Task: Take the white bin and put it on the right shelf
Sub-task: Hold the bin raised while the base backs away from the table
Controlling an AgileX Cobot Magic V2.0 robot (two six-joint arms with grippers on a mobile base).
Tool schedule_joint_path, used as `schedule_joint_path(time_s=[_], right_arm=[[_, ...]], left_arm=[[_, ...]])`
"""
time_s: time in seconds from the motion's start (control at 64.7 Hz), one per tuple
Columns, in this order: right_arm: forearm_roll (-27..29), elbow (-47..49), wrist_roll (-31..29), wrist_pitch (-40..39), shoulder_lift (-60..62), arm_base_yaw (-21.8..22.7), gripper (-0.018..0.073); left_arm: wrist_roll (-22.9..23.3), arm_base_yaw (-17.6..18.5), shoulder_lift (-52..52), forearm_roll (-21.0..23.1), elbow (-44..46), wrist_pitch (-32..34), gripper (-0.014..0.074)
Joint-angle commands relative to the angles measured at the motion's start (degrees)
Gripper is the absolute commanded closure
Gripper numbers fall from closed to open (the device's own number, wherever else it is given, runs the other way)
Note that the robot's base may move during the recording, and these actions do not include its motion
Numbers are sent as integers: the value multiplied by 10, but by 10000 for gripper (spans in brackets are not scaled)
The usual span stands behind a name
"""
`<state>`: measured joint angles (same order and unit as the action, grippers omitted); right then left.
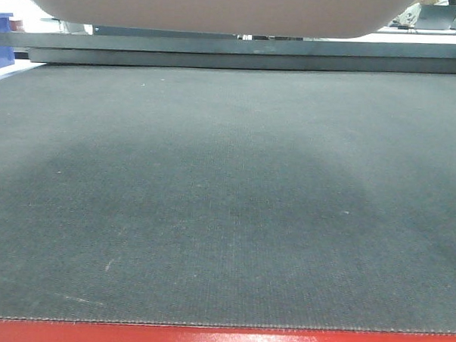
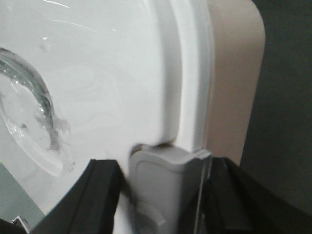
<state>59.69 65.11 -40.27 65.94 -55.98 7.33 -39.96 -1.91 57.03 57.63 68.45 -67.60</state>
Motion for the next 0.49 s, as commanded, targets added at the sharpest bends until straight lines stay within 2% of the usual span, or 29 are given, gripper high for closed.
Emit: schedule_joint_path(time_s=[0.0,0.48], right_arm=[[146,17,-8,92,14,-12,209],[146,17,-8,92,14,-12,209]], left_arm=[[-10,15,-10,105,16,-71,409],[-10,15,-10,105,16,-71,409]])
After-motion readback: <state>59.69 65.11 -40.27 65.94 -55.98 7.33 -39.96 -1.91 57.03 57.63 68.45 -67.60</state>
